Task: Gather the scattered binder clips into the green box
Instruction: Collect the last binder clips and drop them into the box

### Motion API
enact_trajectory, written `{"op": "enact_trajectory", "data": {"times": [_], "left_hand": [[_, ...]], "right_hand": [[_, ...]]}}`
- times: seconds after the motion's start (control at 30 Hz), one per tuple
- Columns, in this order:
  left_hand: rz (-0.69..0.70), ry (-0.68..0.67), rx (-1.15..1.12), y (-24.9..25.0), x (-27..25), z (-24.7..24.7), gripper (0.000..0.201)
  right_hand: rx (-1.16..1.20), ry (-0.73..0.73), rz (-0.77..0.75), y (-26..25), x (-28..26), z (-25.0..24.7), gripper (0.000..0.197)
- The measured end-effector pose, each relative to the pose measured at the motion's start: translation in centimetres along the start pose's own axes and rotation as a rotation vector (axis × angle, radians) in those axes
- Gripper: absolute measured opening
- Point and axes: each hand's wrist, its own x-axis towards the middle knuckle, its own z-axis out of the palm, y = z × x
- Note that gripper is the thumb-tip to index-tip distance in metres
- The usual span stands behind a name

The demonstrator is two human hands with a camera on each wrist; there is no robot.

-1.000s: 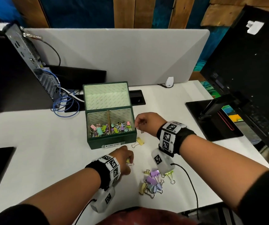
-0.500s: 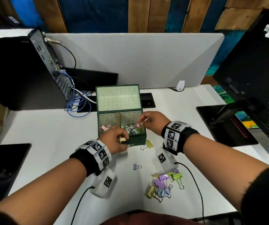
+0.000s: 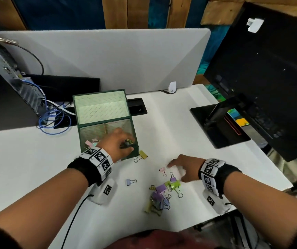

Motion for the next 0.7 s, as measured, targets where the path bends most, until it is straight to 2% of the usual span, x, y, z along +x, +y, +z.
{"op": "enact_trajectory", "data": {"times": [0.1,0.17,0.23,0.33,0.47,0.57,0.7], "left_hand": [[0.089,-0.278,0.095,-0.1,-1.5,1.9,0.033],[0.073,-0.453,0.214,-0.5,-2.6,3.3,0.038],[0.041,-0.550,0.318,-1.1,-3.6,4.4,0.048],[0.011,-0.590,0.359,-1.9,-4.5,5.5,0.050],[-0.015,-0.576,0.294,-2.0,-4.5,6.3,0.030],[-0.004,-0.565,0.286,-1.4,-4.1,6.5,0.024],[0.101,-0.529,0.270,0.8,-3.3,6.9,0.021]], "right_hand": [[-0.108,-0.042,-0.086,-0.2,-0.2,1.2,0.085],[-0.166,-0.057,-0.096,-0.2,0.3,1.9,0.092],[-0.204,-0.045,-0.095,-0.2,0.8,2.5,0.094],[-0.169,-0.004,-0.070,-0.3,1.4,3.0,0.094],[0.069,0.063,-0.059,-0.4,1.8,2.4,0.076],[-0.032,0.052,-0.101,-0.7,2.3,1.7,0.075],[-0.223,-0.047,-0.142,-0.8,2.7,1.5,0.091]]}}
